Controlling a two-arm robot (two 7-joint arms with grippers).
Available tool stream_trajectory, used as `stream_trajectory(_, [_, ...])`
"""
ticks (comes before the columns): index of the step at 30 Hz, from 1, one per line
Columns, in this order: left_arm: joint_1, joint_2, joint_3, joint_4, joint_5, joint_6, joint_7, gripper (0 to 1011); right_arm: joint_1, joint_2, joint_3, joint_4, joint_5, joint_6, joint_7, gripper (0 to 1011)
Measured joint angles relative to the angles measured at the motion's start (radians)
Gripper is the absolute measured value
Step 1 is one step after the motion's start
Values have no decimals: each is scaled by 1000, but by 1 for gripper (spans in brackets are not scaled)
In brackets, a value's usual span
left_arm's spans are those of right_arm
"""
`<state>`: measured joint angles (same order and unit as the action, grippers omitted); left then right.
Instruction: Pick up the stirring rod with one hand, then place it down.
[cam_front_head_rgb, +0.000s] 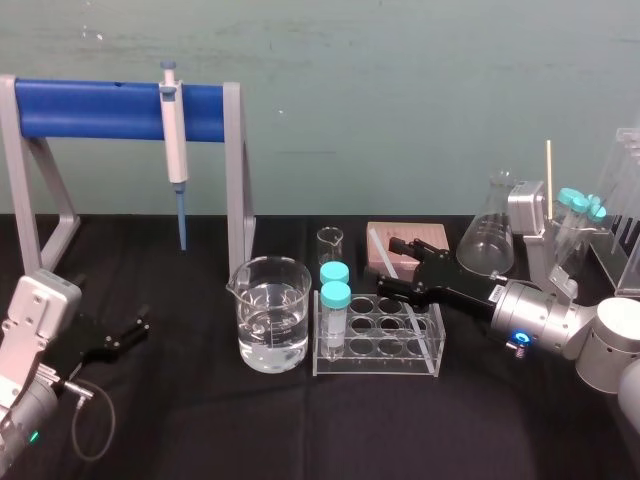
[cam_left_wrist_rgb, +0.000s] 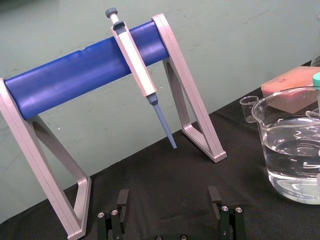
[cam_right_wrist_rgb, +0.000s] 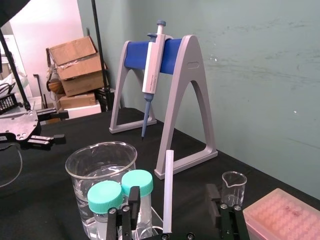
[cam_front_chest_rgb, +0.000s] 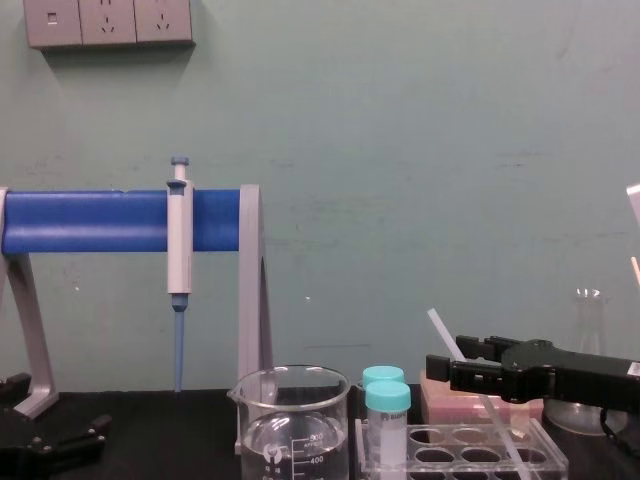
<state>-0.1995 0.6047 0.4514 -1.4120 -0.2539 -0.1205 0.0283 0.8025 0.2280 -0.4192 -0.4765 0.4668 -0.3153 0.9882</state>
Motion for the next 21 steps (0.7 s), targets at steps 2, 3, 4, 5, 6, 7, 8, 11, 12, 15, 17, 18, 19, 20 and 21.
stream_trajectory(2, [0, 0, 0, 0, 0, 0, 0, 1000, 0, 0, 0, 0, 0, 0, 0, 820])
stream_trajectory(3, [0, 0, 0, 0, 0, 0, 0, 1000, 0, 0, 0, 0, 0, 0, 0, 788])
stream_trajectory(4, [0, 0, 0, 0, 0, 0, 0, 1000, 0, 0, 0, 0, 0, 0, 0, 767])
stream_trajectory(5, [0, 0, 0, 0, 0, 0, 0, 1000, 0, 0, 0, 0, 0, 0, 0, 734])
stream_trajectory(6, [0, 0, 0, 0, 0, 0, 0, 1000, 0, 0, 0, 0, 0, 0, 0, 711])
stream_trajectory(7, [0, 0, 0, 0, 0, 0, 0, 1000, 0, 0, 0, 0, 0, 0, 0, 681])
stream_trajectory(8, [0, 0, 0, 0, 0, 0, 0, 1000, 0, 0, 0, 0, 0, 0, 0, 651])
stream_trajectory(11, [0, 0, 0, 0, 0, 0, 0, 1000, 0, 0, 0, 0, 0, 0, 0, 552])
stream_trajectory(12, [0, 0, 0, 0, 0, 0, 0, 1000, 0, 0, 0, 0, 0, 0, 0, 488])
stream_trajectory(15, [0, 0, 0, 0, 0, 0, 0, 1000, 0, 0, 0, 0, 0, 0, 0, 426])
stream_trajectory(17, [0, 0, 0, 0, 0, 0, 0, 1000, 0, 0, 0, 0, 0, 0, 0, 345])
stream_trajectory(18, [0, 0, 0, 0, 0, 0, 0, 1000, 0, 0, 0, 0, 0, 0, 0, 332])
stream_trajectory(19, [0, 0, 0, 0, 0, 0, 0, 1000, 0, 0, 0, 0, 0, 0, 0, 305])
stream_trajectory(20, [0, 0, 0, 0, 0, 0, 0, 1000, 0, 0, 0, 0, 0, 0, 0, 244])
stream_trajectory(21, [0, 0, 0, 0, 0, 0, 0, 1000, 0, 0, 0, 0, 0, 0, 0, 225])
